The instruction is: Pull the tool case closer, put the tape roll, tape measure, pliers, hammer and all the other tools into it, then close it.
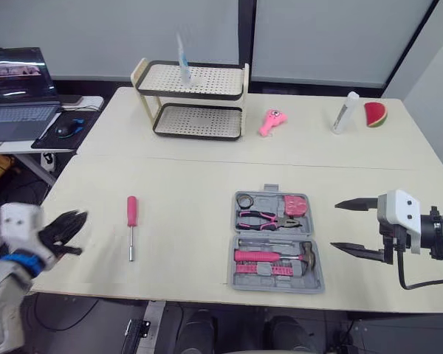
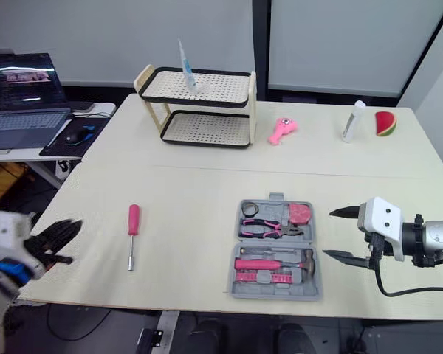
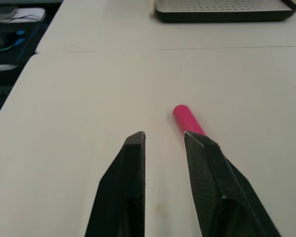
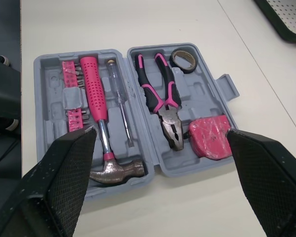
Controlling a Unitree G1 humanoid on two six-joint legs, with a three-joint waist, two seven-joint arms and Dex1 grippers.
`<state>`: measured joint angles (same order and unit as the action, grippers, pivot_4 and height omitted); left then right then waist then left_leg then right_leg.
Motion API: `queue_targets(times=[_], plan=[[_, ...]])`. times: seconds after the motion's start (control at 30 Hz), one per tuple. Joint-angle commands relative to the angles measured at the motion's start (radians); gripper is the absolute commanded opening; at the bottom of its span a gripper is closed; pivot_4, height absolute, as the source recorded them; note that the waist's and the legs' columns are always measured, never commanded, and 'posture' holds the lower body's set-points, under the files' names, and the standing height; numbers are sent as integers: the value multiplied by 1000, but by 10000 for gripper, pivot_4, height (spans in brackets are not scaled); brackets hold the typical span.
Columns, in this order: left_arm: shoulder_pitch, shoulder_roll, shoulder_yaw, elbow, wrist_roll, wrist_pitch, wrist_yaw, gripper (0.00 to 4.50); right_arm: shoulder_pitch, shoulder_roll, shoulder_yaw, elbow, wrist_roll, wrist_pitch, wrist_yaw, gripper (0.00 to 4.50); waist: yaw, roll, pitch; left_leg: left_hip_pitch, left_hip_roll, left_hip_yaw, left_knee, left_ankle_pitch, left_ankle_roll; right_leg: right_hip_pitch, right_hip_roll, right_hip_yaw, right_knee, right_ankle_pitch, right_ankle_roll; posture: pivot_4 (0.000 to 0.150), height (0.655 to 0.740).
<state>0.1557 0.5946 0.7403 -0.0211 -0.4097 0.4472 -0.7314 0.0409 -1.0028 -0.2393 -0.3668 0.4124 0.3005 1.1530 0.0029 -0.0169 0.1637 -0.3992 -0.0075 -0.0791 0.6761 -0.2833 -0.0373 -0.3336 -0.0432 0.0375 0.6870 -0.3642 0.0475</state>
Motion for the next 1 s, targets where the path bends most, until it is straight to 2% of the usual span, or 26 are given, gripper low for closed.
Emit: queue_targets(times=[0.03,0.23,0.4,0.53,0.77,1.0], plan=[[50,3,62,54,-38,-38,-9,25020,41,25,-86,38,-1,-30,-30,45000,0,-1,0,0,0,0,0,0,0,0,-1,0,0,0,0,1500,7290],[123,24,37,97,-61,-65,-63,43997,139,71,-142,133,-57,-142,-48,45000,-3,-1,-1,0,0,1,-1,0,0,0,0,0,-1,0,0,1500,7290],[131,40,14,98,-69,-64,-81,44585,195,90,-157,195,-84,-207,-52,45000,-6,-1,-1,0,0,1,-1,0,0,0,0,1,-1,0,0,1500,7290],[131,33,13,86,-72,-62,-58,44585,180,90,-152,190,-65,-189,-54,45000,-11,-1,-1,1,1,1,-1,0,0,0,0,1,-1,0,0,1500,7290],[157,-3,27,49,-89,-52,-3,44585,60,64,-79,173,-46,-159,-7,45000,-13,0,-1,1,1,1,-2,0,0,0,0,1,-1,0,0,1500,7290],[199,-66,12,-67,-119,-15,76,44585,-122,4,68,31,60,20,83,45000,-13,0,-1,1,1,1,-2,0,0,0,0,1,-1,0,0,1500,7290]])
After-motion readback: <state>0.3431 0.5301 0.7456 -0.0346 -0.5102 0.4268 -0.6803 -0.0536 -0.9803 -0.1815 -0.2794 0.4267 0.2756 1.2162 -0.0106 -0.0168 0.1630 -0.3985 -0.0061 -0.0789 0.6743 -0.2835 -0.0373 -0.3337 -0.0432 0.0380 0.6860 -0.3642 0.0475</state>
